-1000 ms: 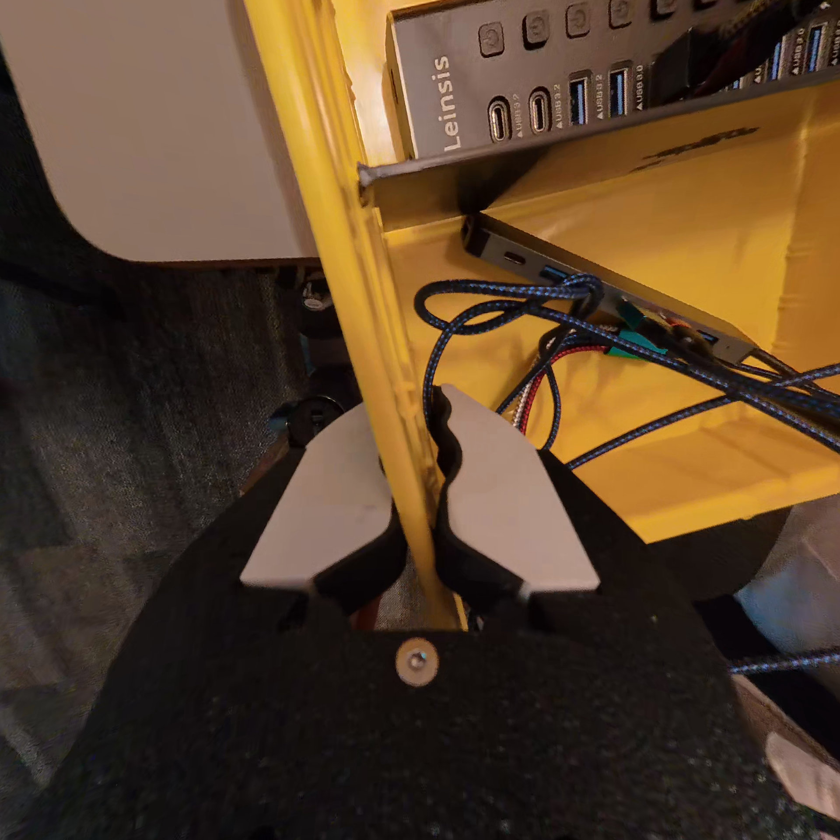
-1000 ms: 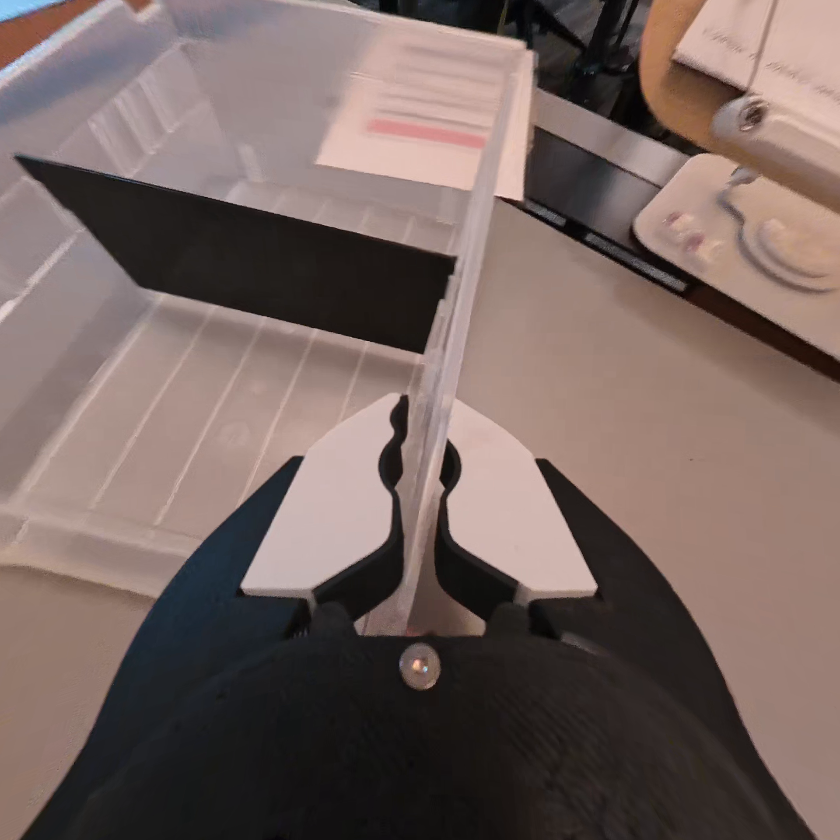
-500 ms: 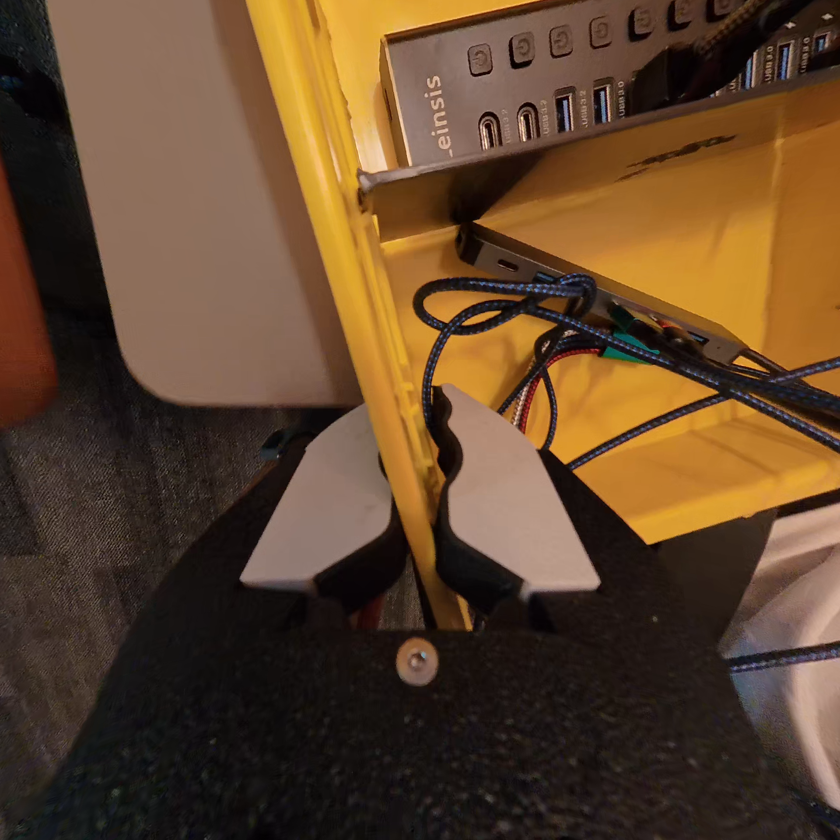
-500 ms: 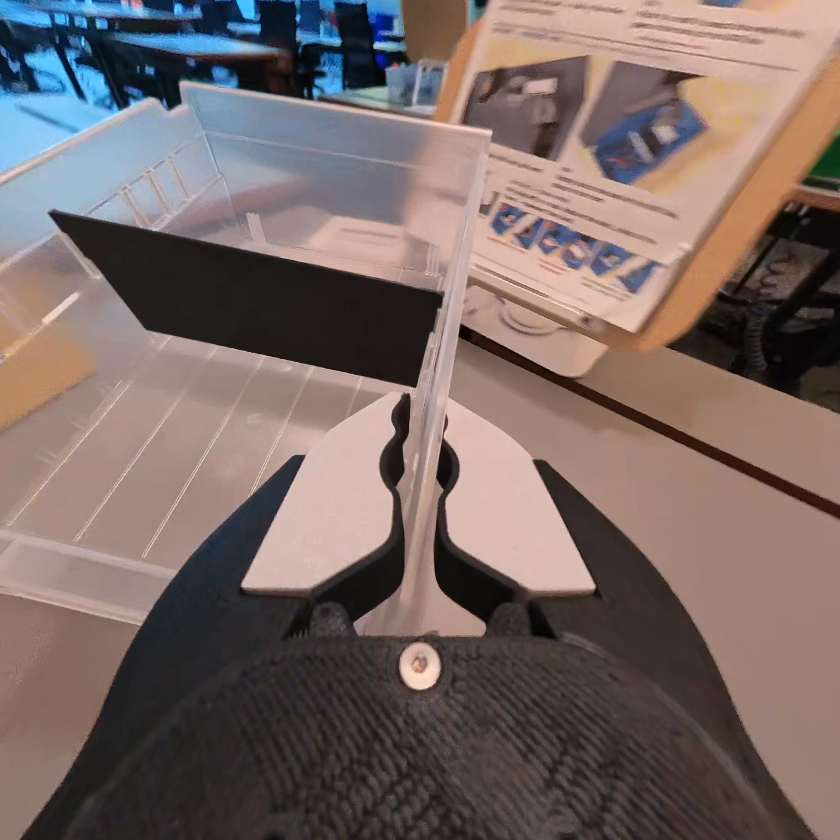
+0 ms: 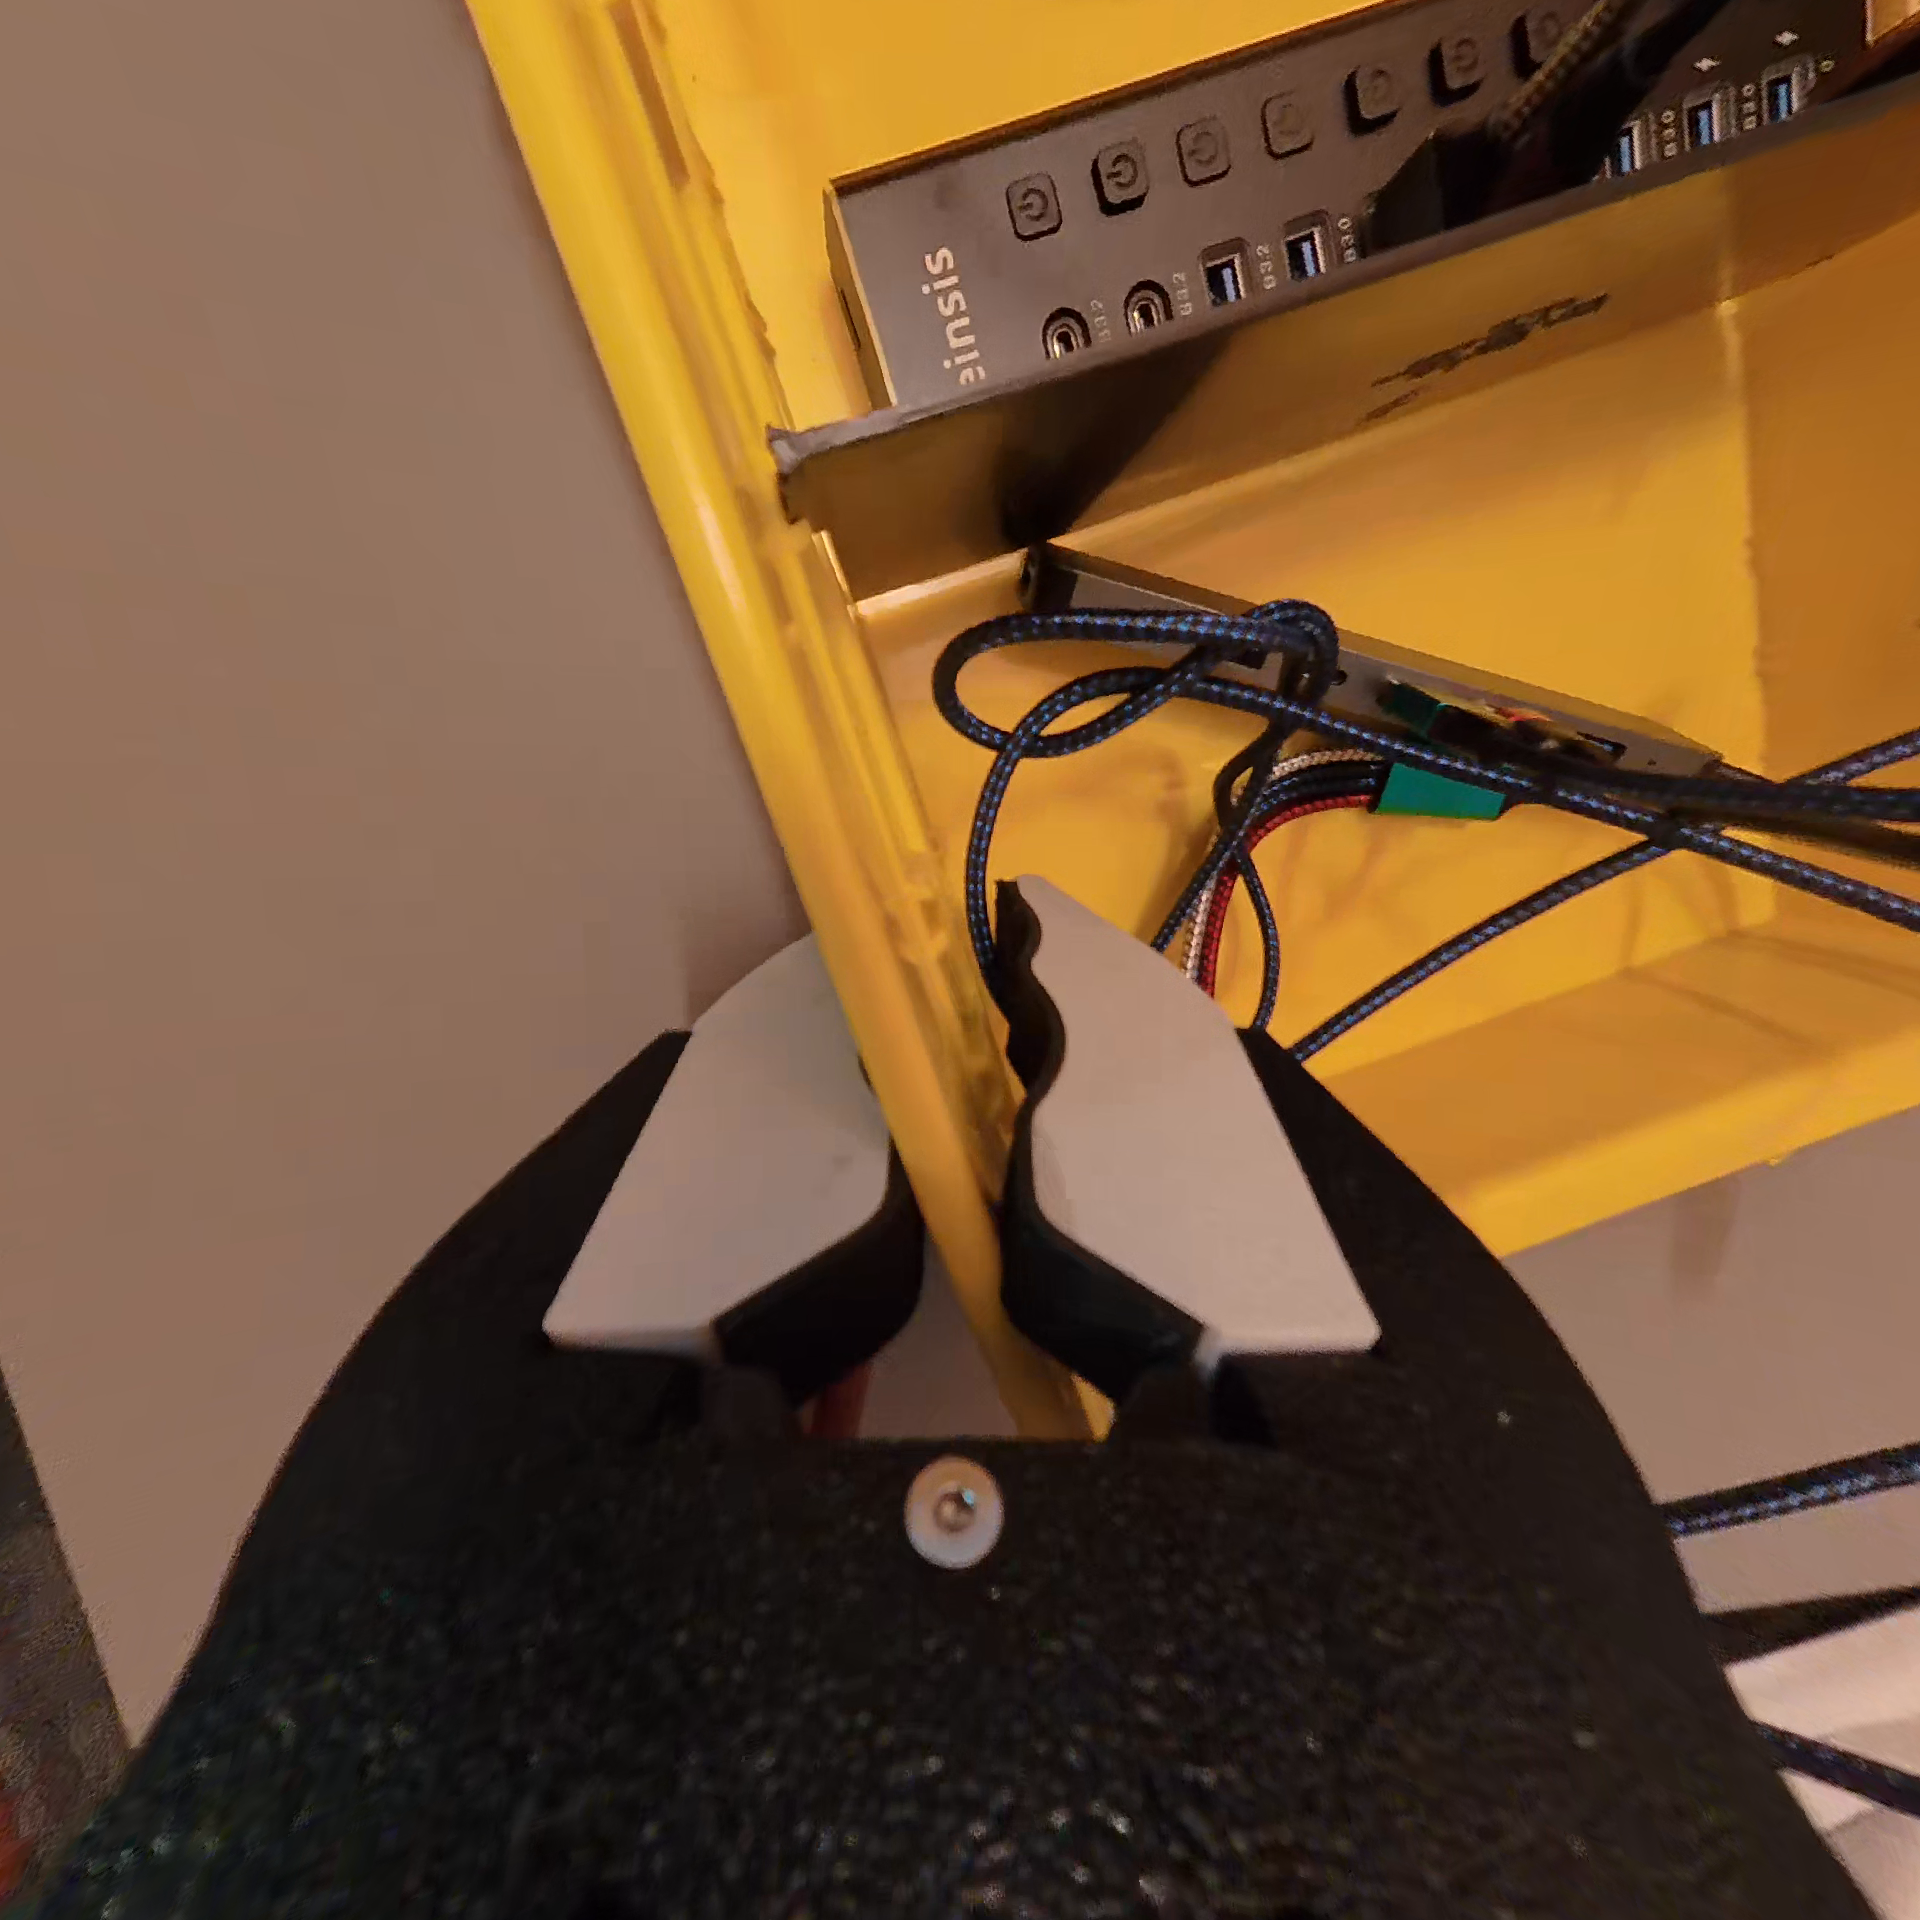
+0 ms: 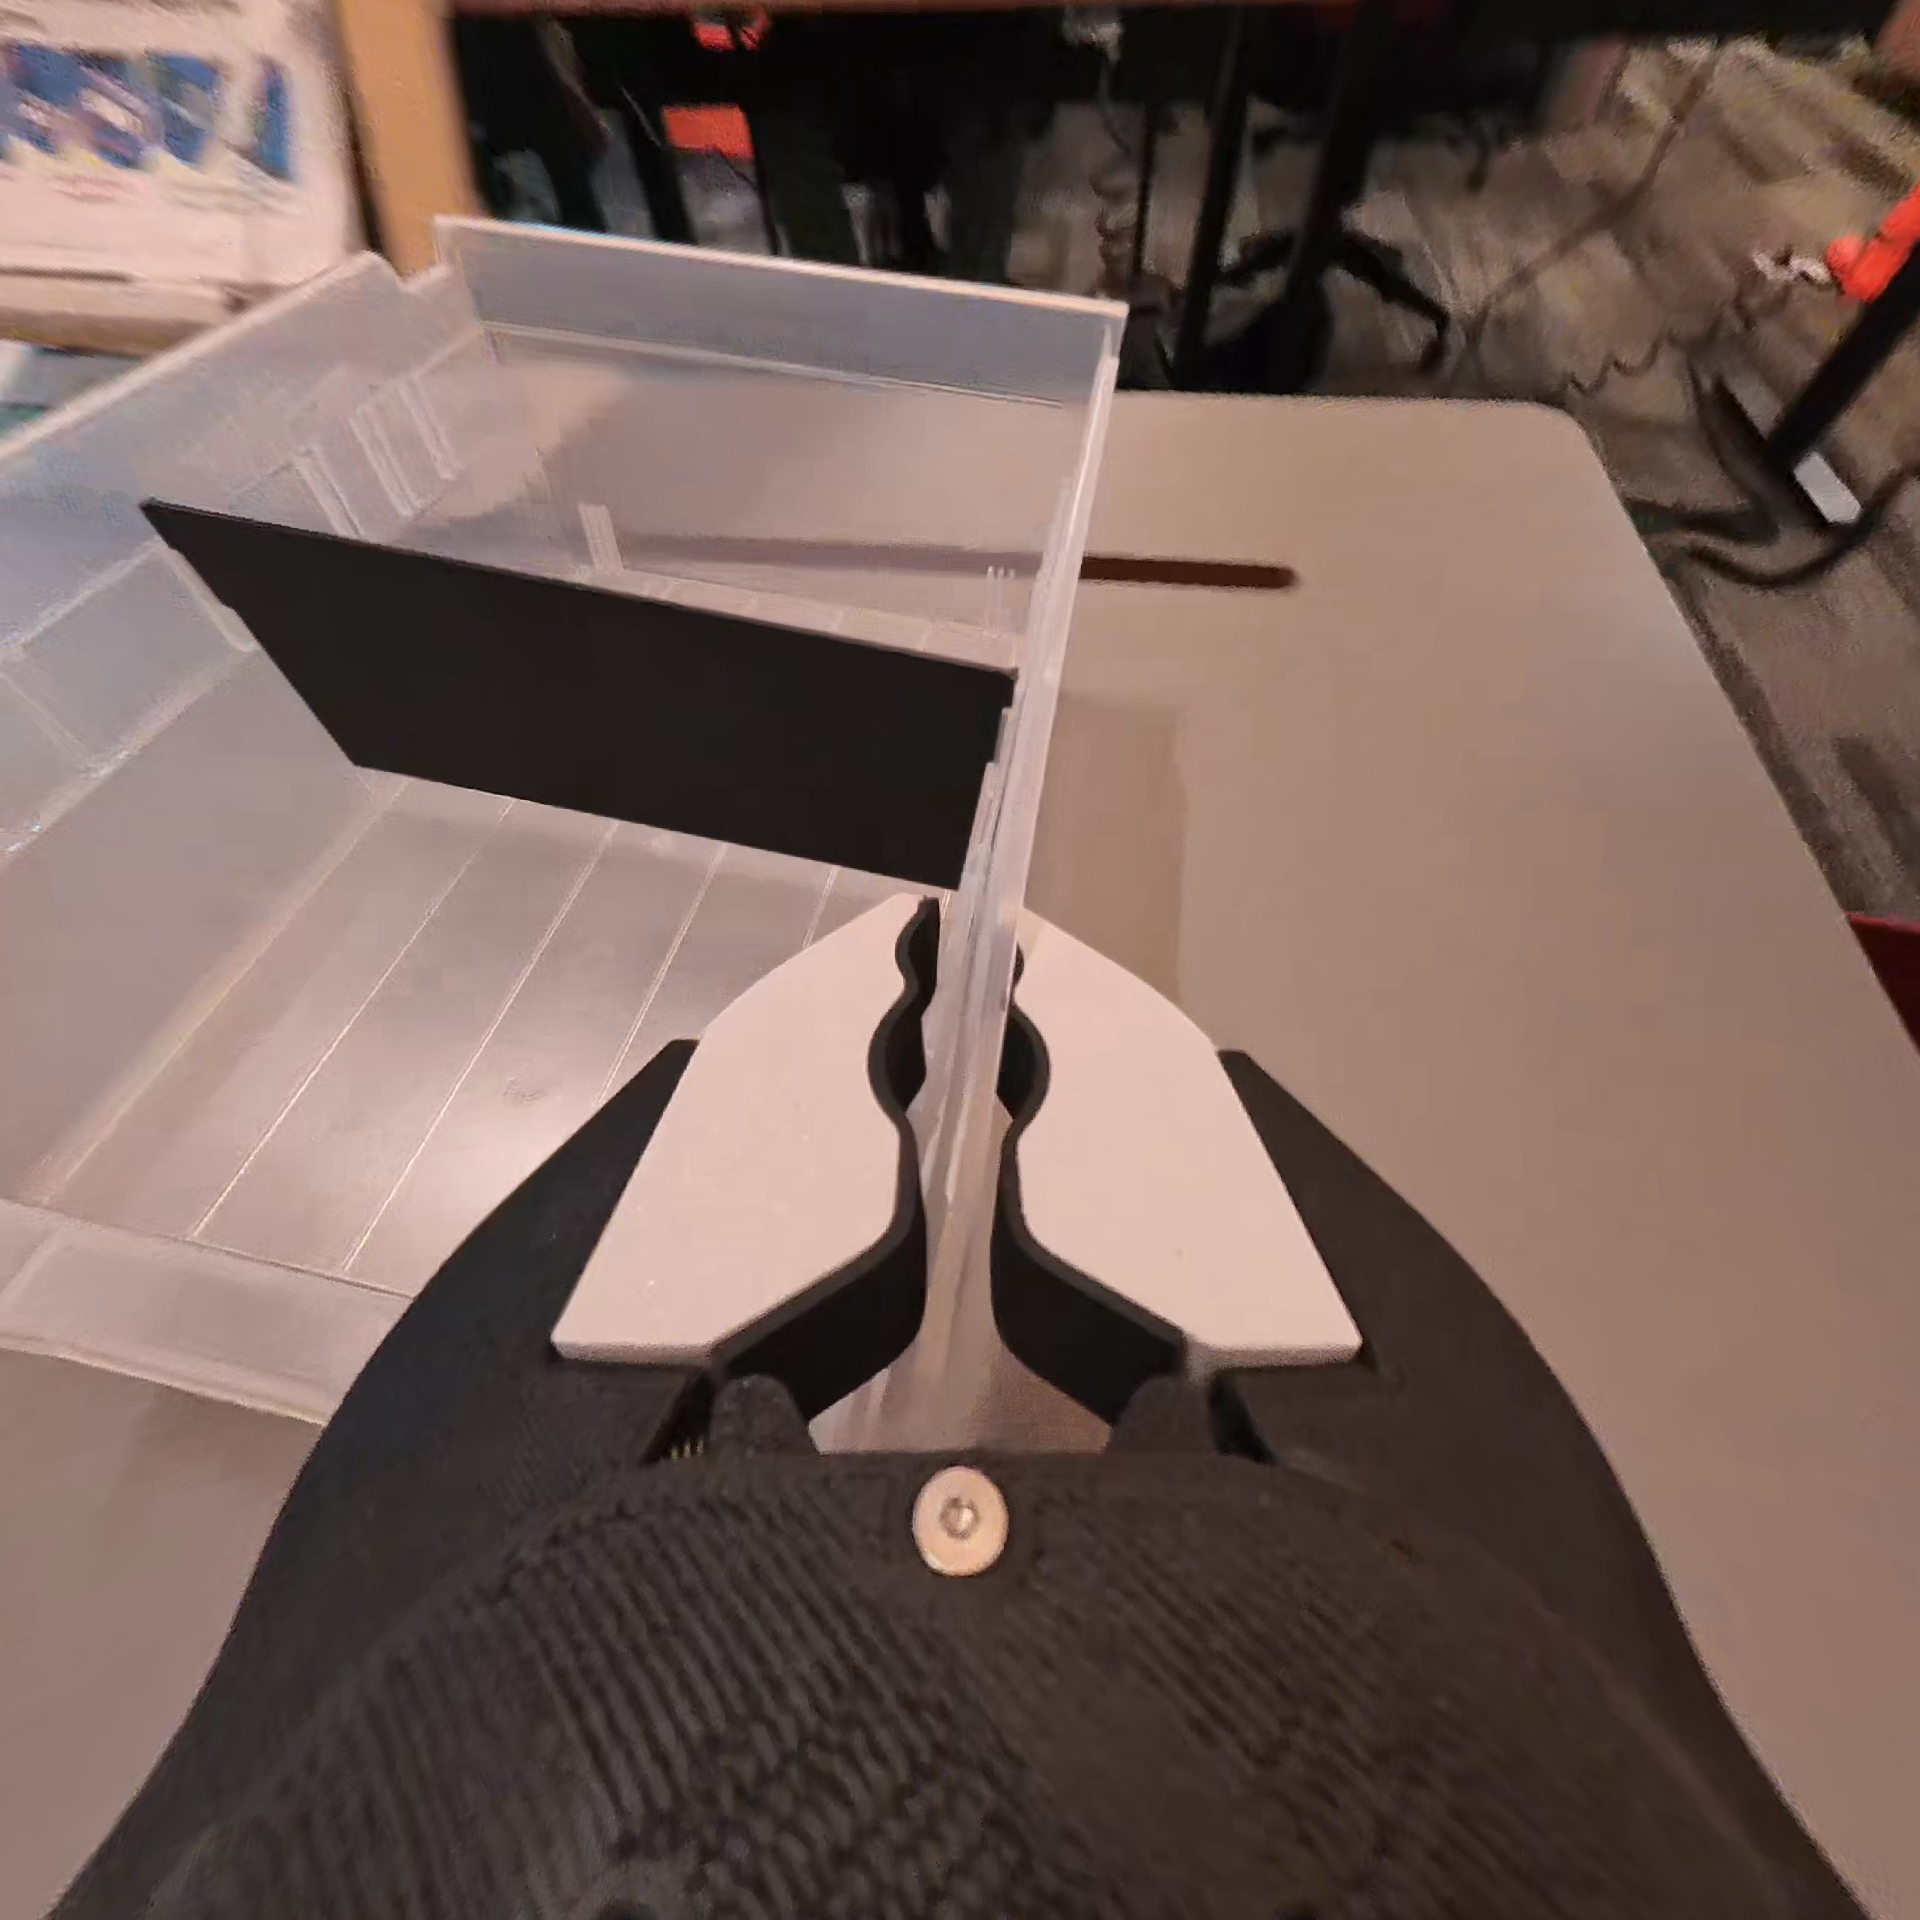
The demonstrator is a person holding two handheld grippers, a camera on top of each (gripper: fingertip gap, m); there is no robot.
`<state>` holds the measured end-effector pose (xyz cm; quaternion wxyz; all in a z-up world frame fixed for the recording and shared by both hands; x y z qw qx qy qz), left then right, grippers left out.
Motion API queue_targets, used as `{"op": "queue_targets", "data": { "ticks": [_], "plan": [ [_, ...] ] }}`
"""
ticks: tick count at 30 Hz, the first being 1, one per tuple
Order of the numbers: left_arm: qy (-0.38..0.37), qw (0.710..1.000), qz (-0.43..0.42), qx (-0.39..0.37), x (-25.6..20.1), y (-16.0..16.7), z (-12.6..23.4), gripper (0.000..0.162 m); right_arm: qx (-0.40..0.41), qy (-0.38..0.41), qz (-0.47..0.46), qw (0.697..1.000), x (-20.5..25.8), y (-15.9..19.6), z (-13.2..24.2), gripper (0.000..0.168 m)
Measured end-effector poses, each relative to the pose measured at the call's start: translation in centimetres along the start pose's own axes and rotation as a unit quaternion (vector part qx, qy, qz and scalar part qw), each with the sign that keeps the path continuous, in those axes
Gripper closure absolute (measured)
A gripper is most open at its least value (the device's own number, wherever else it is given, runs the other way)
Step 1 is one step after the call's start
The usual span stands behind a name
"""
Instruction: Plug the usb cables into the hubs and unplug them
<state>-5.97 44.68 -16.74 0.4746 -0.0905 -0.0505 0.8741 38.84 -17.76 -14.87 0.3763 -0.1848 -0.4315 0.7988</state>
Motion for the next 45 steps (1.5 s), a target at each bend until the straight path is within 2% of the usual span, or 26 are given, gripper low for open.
{"op": "queue_targets", "data": {
  "ticks": [6, 10, 12, 14, 16, 20, 23, 26, 29, 31, 34, 37, 39, 41, 45],
  "plan": [
    [0.001, 1.000, -0.018, -0.008, -2.3, -4.3, -1.1, 0.148, 0.023, 0.062, -0.006, 0.998, -3.5, 0.3, -1.3, 0.159],
    [0.008, 0.999, -0.025, -0.029, -3.3, -5.0, -1.5, 0.142, 0.036, 0.080, -0.002, 0.996, -4.1, 1.0, -2.3, 0.159],
    [0.010, 0.998, -0.042, -0.045, -3.7, -4.9, -1.6, 0.135, 0.017, 0.074, -0.010, 0.997, -3.8, 1.4, -1.9, 0.156],
    [-0.001, 0.996, -0.072, -0.054, -3.9, -4.5, -1.8, 0.130, 0.002, 0.086, -0.028, 0.996, -3.6, 1.6, -1.0, 0.142],
    [-0.034, 0.992, -0.100, -0.063, -4.1, -4.2, -1.4, 0.111, -0.018, 0.117, -0.034, 0.992, -3.0, 1.6, 0.8, 0.127],
    [-0.120, 0.969, -0.174, -0.128, -5.3, -4.4, 2.1, 0.106, -0.077, 0.080, 0.032, 0.993, 1.5, 0.7, 4.0, 0.112],
    [-0.172, 0.933, -0.285, -0.134, -6.6, -5.1, 5.1, 0.111, -0.095, -0.032, 0.080, 0.992, 5.5, -0.6, 4.9, 0.101],
    [-0.214, 0.857, -0.446, -0.144, -8.4, -5.8, 6.6, 0.114, -0.119, -0.119, 0.081, 0.982, 8.5, -2.1, 5.6, 0.099],
    [-0.189, 0.790, -0.571, -0.117, -10.2, -5.8, 5.4, 0.115, -0.126, -0.159, 0.114, 0.972, 10.8, -2.5, 5.7, 0.102],
    [-0.191, 0.770, -0.603, -0.082, -10.9, -6.1, 4.0, 0.114, -0.103, -0.163, 0.146, 0.970, 11.8, -2.4, 5.5, 0.102],
    [-0.201, 0.754, -0.624, -0.035, -11.4, -6.9, 1.8, 0.115, -0.087, -0.159, 0.186, 0.966, 12.8, -2.2, 5.5, 0.103],
    [-0.173, 0.751, -0.637, -0.003, -11.6, -7.5, 0.0, 0.121, -0.082, -0.153, 0.218, 0.960, 13.2, -2.1, 5.5, 0.106],
    [-0.154, 0.759, -0.632, 0.009, -11.7, -7.9, -1.0, 0.127, -0.076, -0.148, 0.231, 0.959, 13.3, -2.0, 5.4, 0.107],
    [-0.137, 0.770, -0.623, 0.022, -11.7, -8.1, -1.9, 0.140, -0.068, -0.147, 0.242, 0.957, 13.4, -1.9, 5.3, 0.107],
    [-0.155, 0.768, -0.621, 0.017, -11.7, -8.2, -2.7, 0.148, -0.061, -0.144, 0.248, 0.956, 13.4, -1.7, 5.0, 0.108]
  ]
}}
Point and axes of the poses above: each gripper's, where its closed fingertips meet, z back along the fingers, y out of its underside, x = y × z across the jaws, the point moved 10 cm from there along z, back along the fingers, and after that the axes turned 9 degrees about x, right-handed, at the moved point
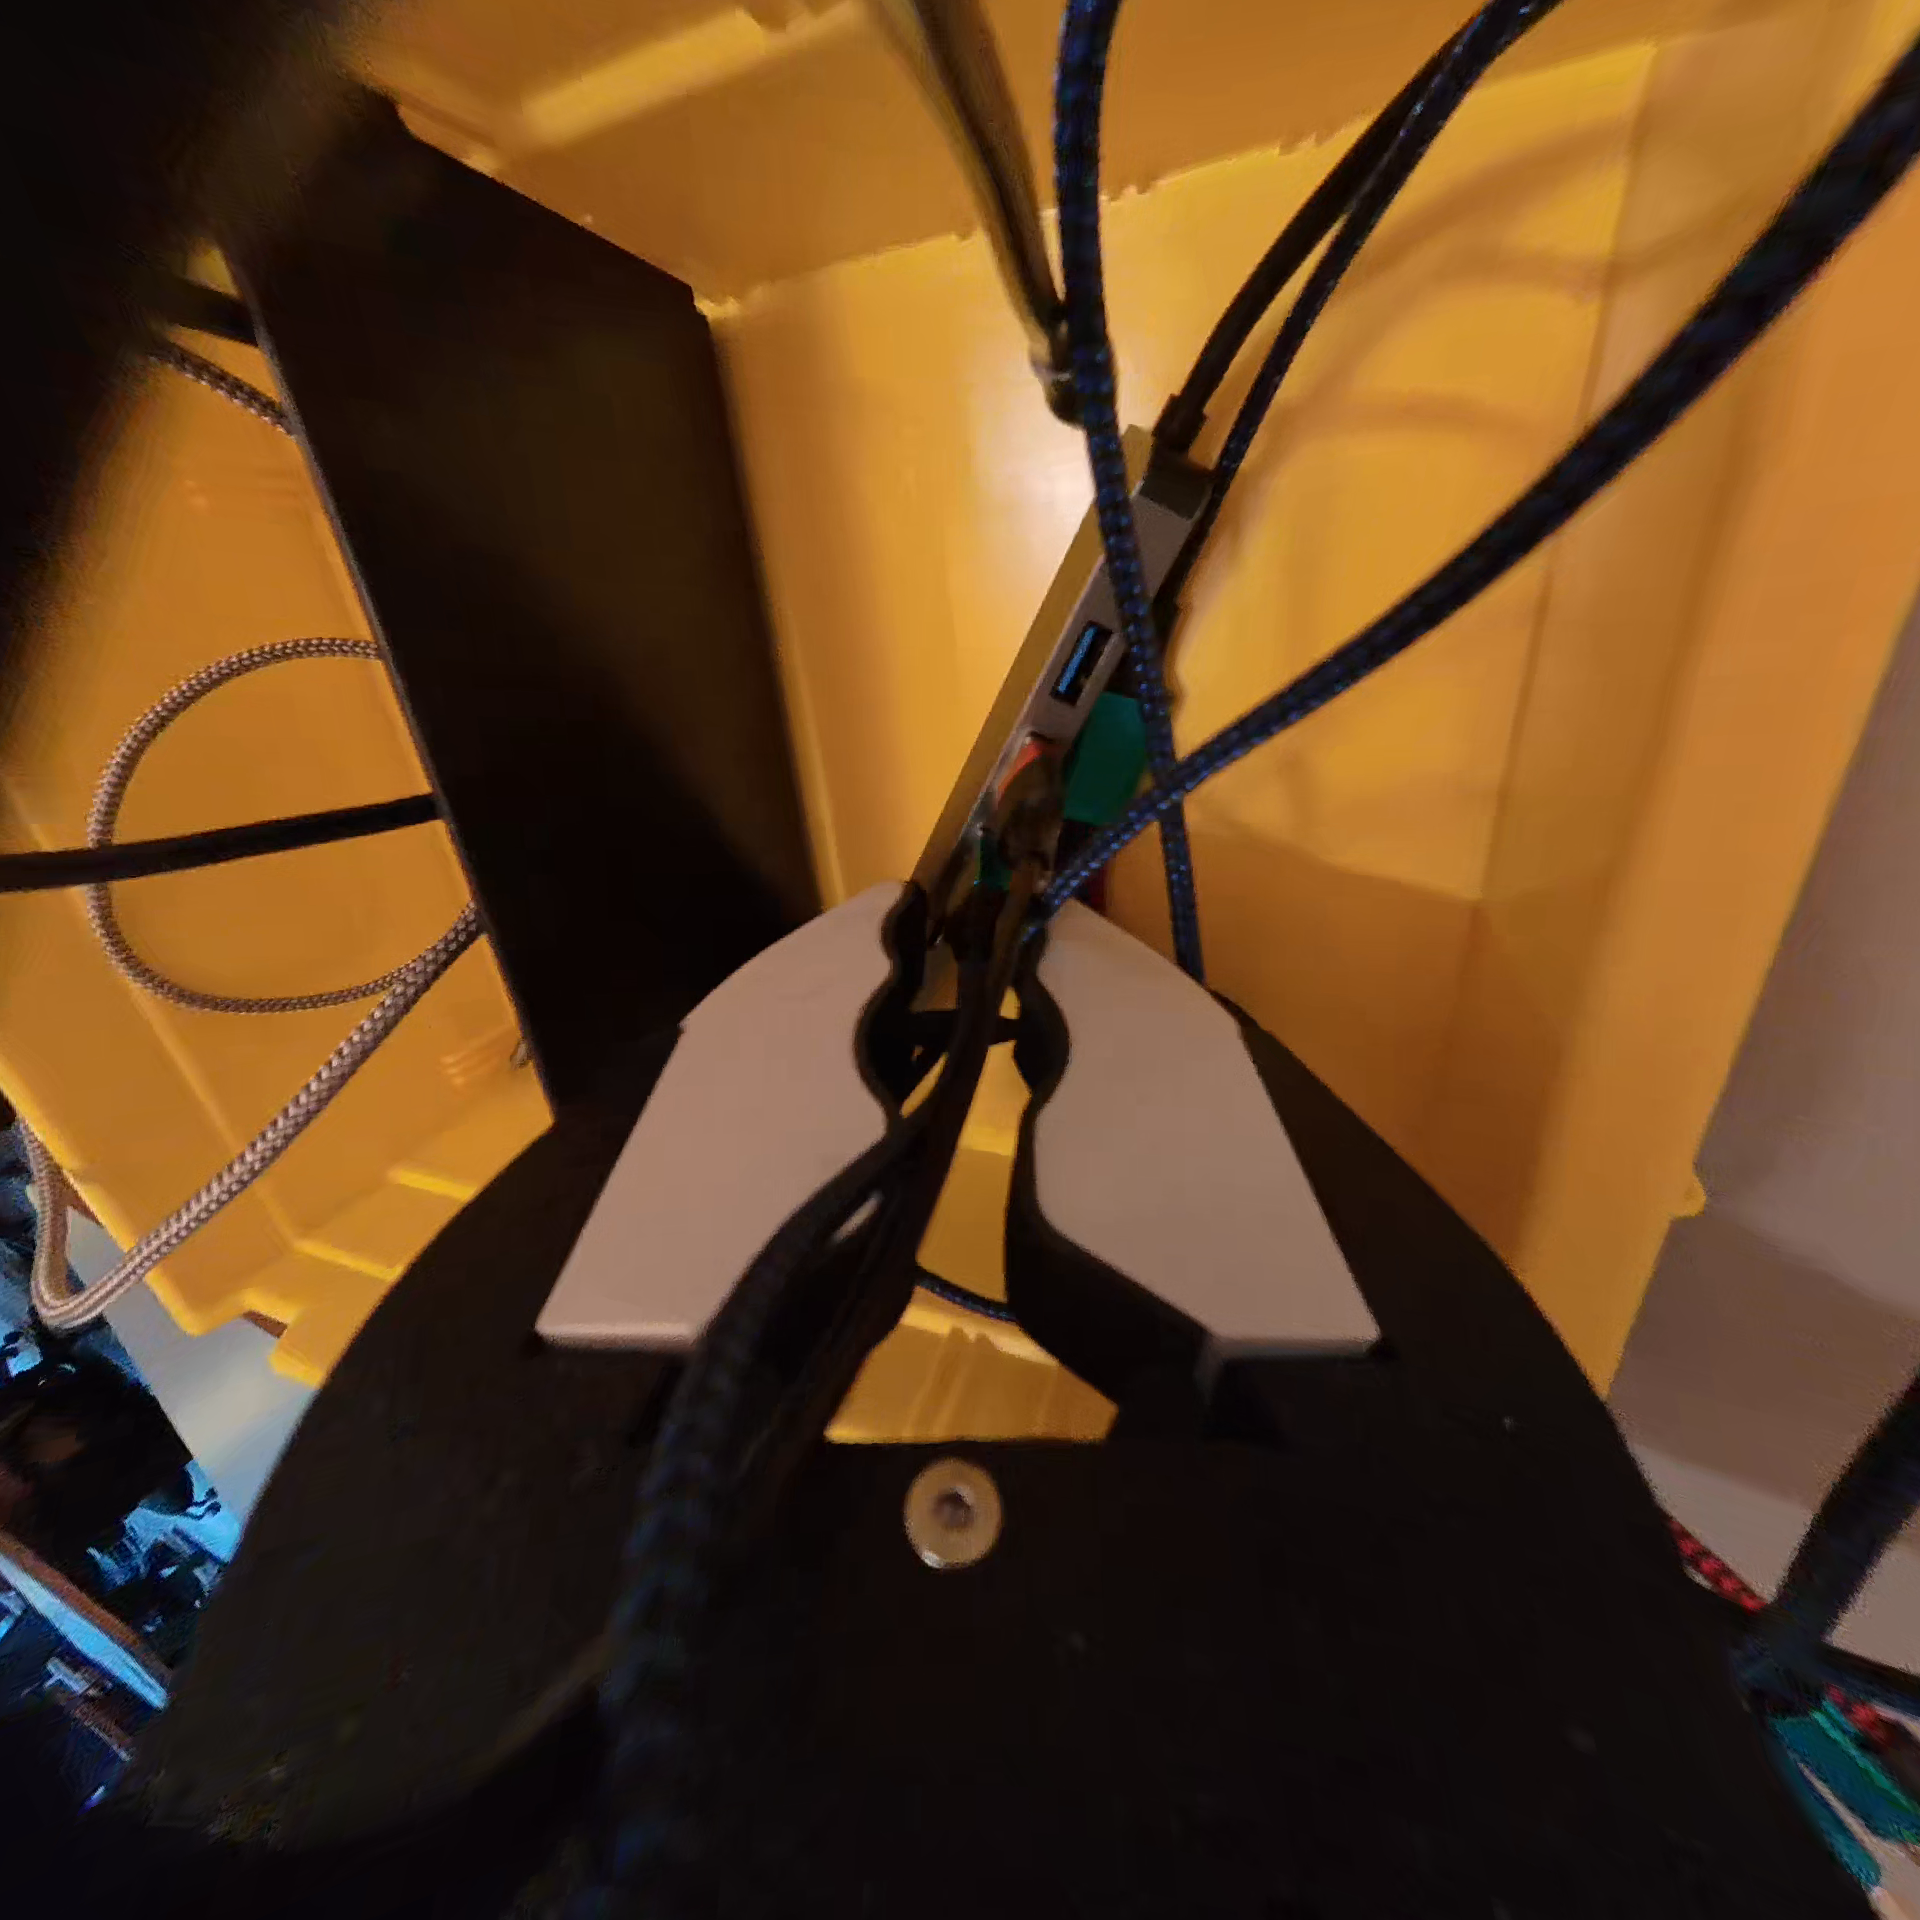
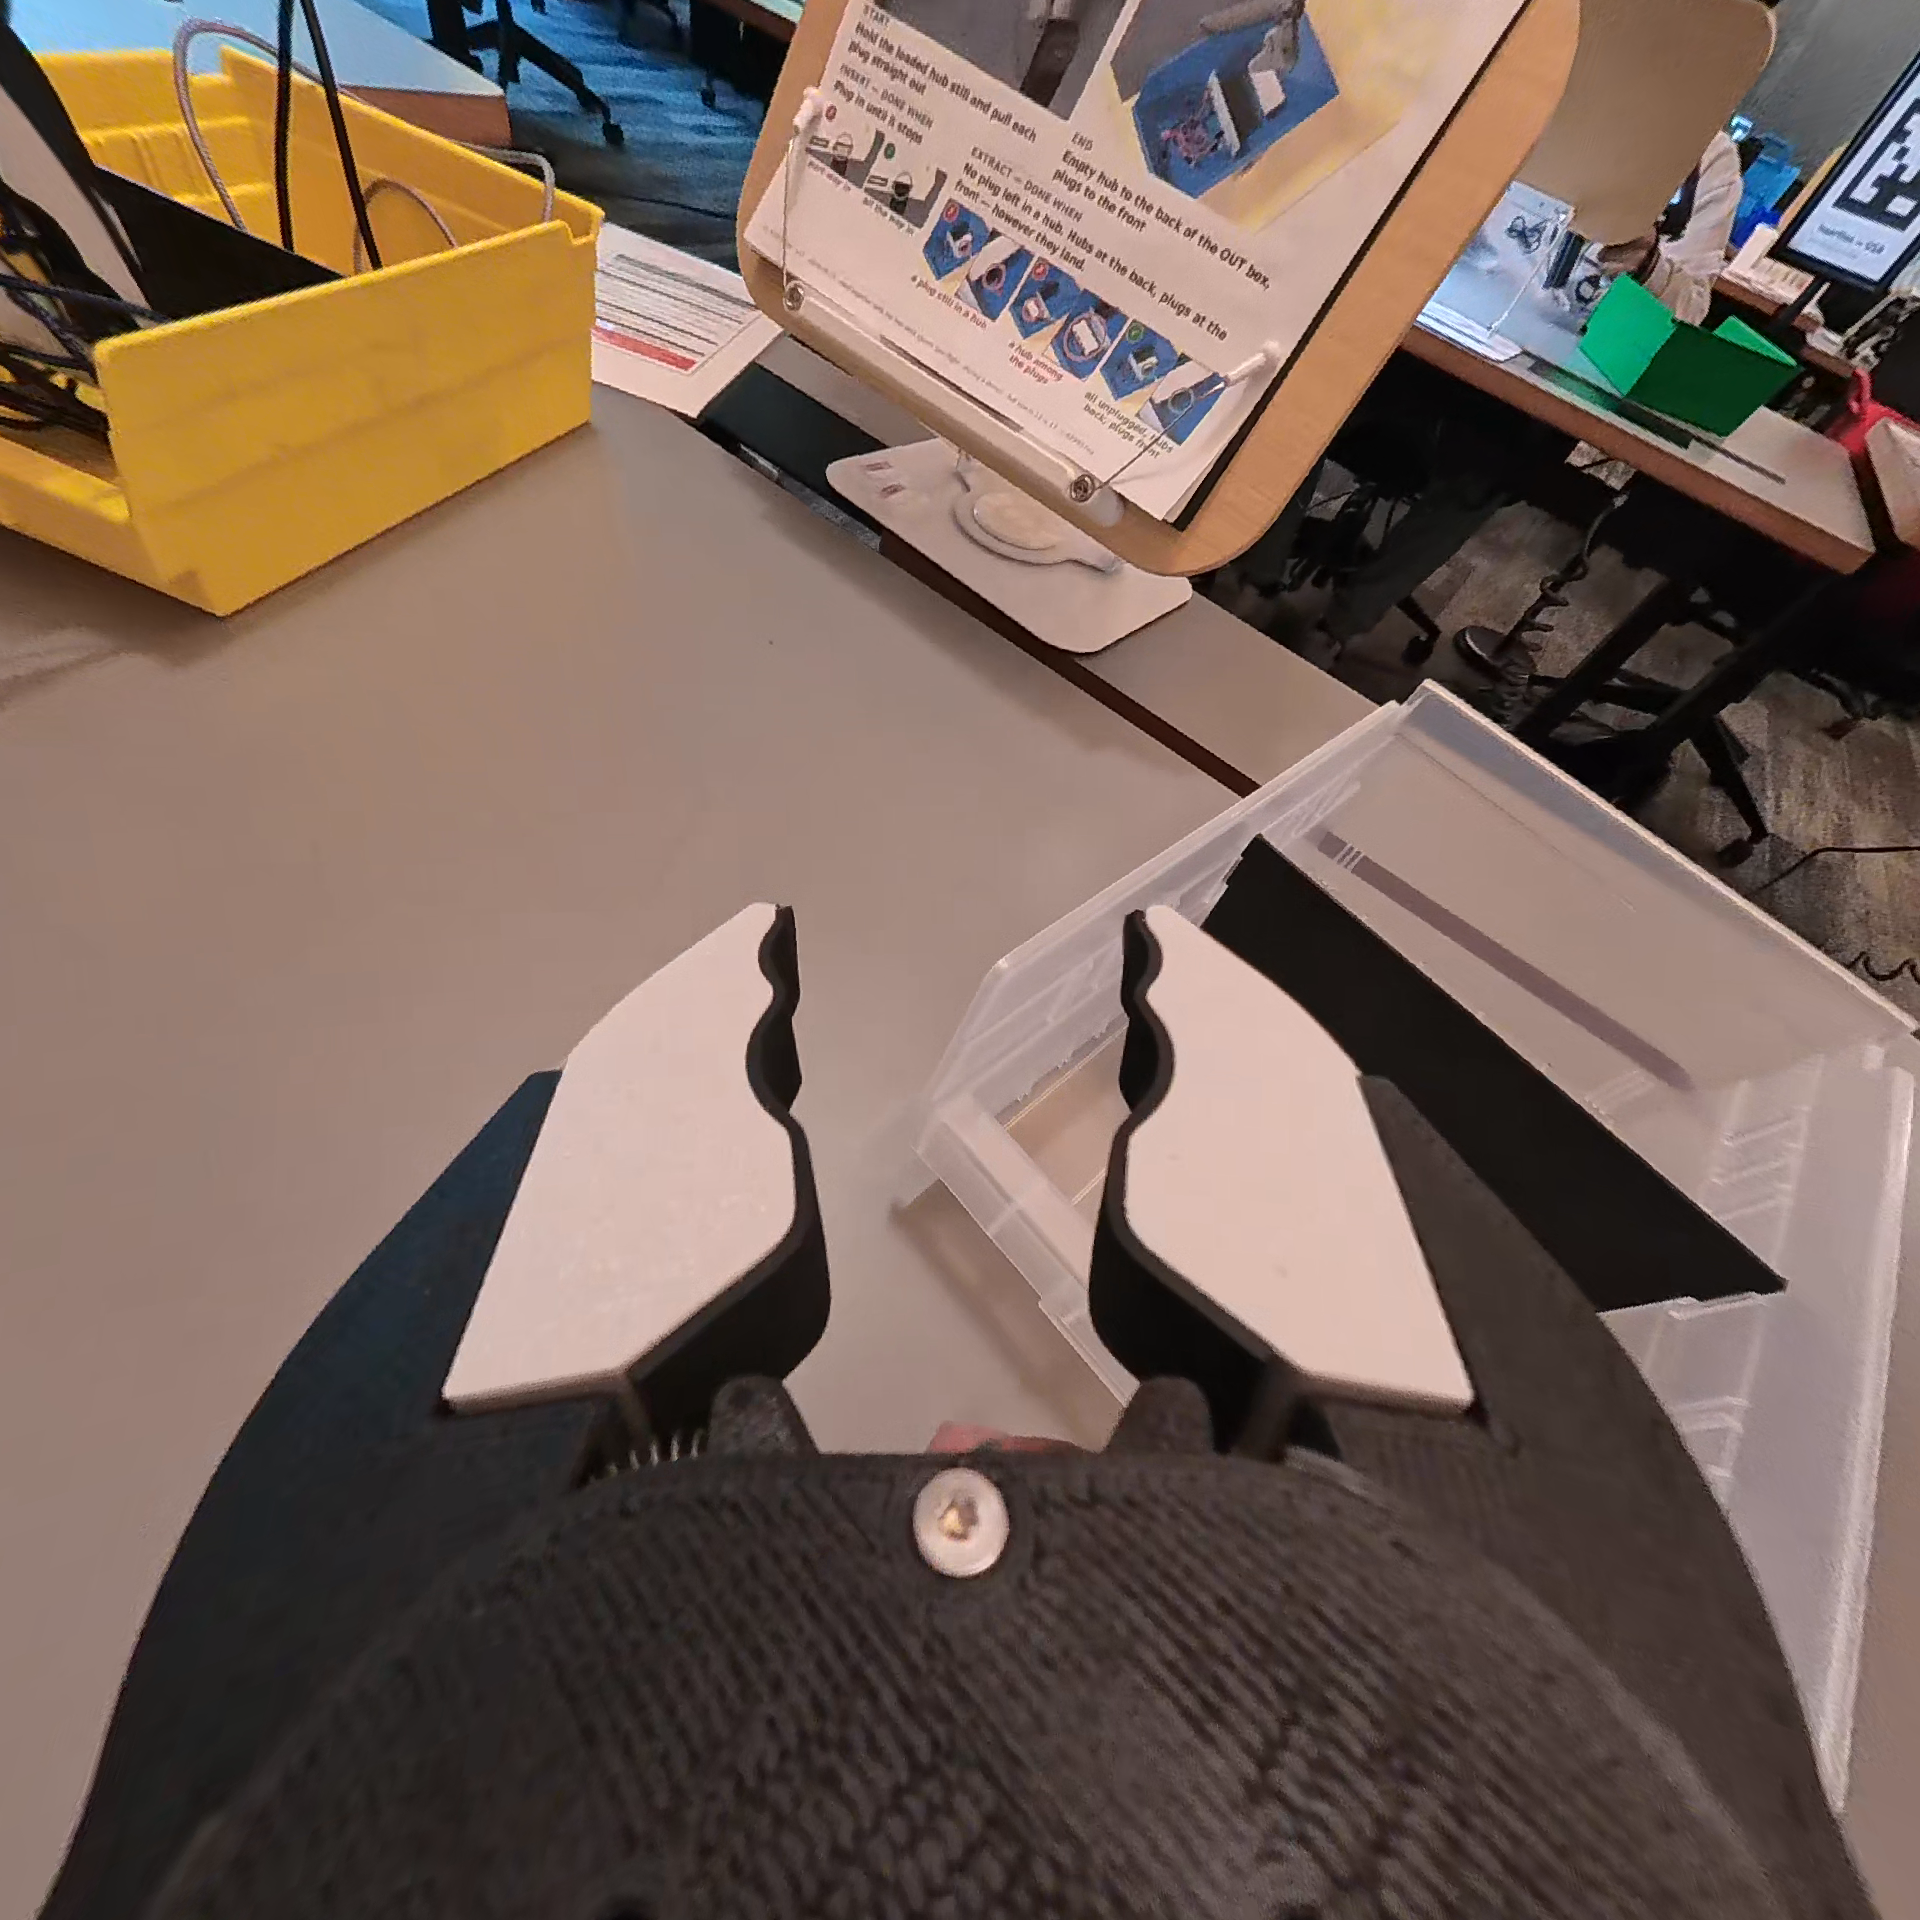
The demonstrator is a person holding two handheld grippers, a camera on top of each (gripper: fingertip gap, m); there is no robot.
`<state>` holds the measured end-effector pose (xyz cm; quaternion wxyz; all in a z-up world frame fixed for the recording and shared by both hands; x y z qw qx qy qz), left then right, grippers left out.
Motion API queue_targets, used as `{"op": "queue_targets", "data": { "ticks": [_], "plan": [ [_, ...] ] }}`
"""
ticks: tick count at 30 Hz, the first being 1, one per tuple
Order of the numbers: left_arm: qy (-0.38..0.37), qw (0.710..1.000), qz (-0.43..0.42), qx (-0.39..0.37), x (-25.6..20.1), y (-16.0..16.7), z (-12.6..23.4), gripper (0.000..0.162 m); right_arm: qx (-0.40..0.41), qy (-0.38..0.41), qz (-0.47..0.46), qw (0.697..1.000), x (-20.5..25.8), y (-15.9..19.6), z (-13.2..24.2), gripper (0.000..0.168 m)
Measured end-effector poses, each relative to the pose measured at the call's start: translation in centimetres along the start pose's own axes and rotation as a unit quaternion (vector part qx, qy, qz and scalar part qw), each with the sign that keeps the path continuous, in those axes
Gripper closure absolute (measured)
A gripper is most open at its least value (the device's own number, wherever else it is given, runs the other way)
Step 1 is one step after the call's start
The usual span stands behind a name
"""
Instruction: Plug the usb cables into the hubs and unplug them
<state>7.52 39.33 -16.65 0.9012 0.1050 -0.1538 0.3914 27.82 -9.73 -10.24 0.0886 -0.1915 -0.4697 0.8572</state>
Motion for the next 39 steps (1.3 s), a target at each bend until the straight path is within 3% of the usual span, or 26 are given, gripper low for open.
{"op": "queue_targets", "data": {
  "ticks": [8, 14, 19, 24, 27, 30, 32, 34, 37, 39],
  "plan": [
    [-0.037, 0.998, 0.044, -0.008, -0.8, -0.1, 2.2, 0.153, -0.006, -0.020, -0.004, 1.000, 0.8, -0.2, -0.8, 0.110],
    [-0.058, 0.968, 0.185, -0.158, 0.1, 0.6, 10.2, 0.155, -0.024, -0.037, 0.000, 0.999, 1.8, -0.7, -1.5, 0.110],
    [0.008, 0.882, 0.309, -0.355, -0.1, -1.3, 17.6, 0.156, -0.057, -0.076, 0.003, 0.995, 4.3, -2.1, -2.3, 0.110],
    [0.193, 0.752, 0.347, -0.526, -2.8, -6.7, 21.4, 0.157, -0.149, -0.158, -0.022, 0.976, 7.8, -4.4, -2.2, 0.111],
    [0.314, 0.671, 0.332, -0.584, -5.8, -11.0, 20.6, 0.156, -0.209, -0.208, -0.069, 0.953, 8.9, -5.2, -2.0, 0.112],
    [0.398, 0.610, 0.323, -0.605, -8.7, -14.9, 18.6, 0.157, -0.230, -0.254, -0.121, 0.932, 8.6, -5.0, -2.2, 0.115],
    [0.397, 0.586, 0.337, -0.621, -10.0, -16.7, 17.3, 0.156, -0.228, -0.322, -0.140, 0.908, 8.6, -4.7, -2.3, 0.122],
    [0.410, 0.559, 0.344, -0.633, -10.9, -17.9, 16.2, 0.156, -0.240, -0.334, -0.165, 0.897, 8.1, -4.1, -2.7, 0.137],
    [0.435, 0.512, 0.357, -0.649, -11.8, -18.9, 14.8, 0.157, -0.250, -0.380, -0.200, 0.868, 7.6, -3.4, -3.3, 0.141],
    [0.421, 0.507, 0.368, -0.656, -11.8, -18.7, 14.3, 0.157, -0.233, -0.418, -0.221, 0.850, 7.2, -2.9, -3.8, 0.138]
  ]
}}
Point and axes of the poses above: each gripper's, where its closed fingertips meet, z back along the fingers, y out of its underside, x = y × z across the jaws, the point moved 10 cm from there along z, back along the fingers, and after that the axes turned 9 degrees about x, right-handed, at the moved point
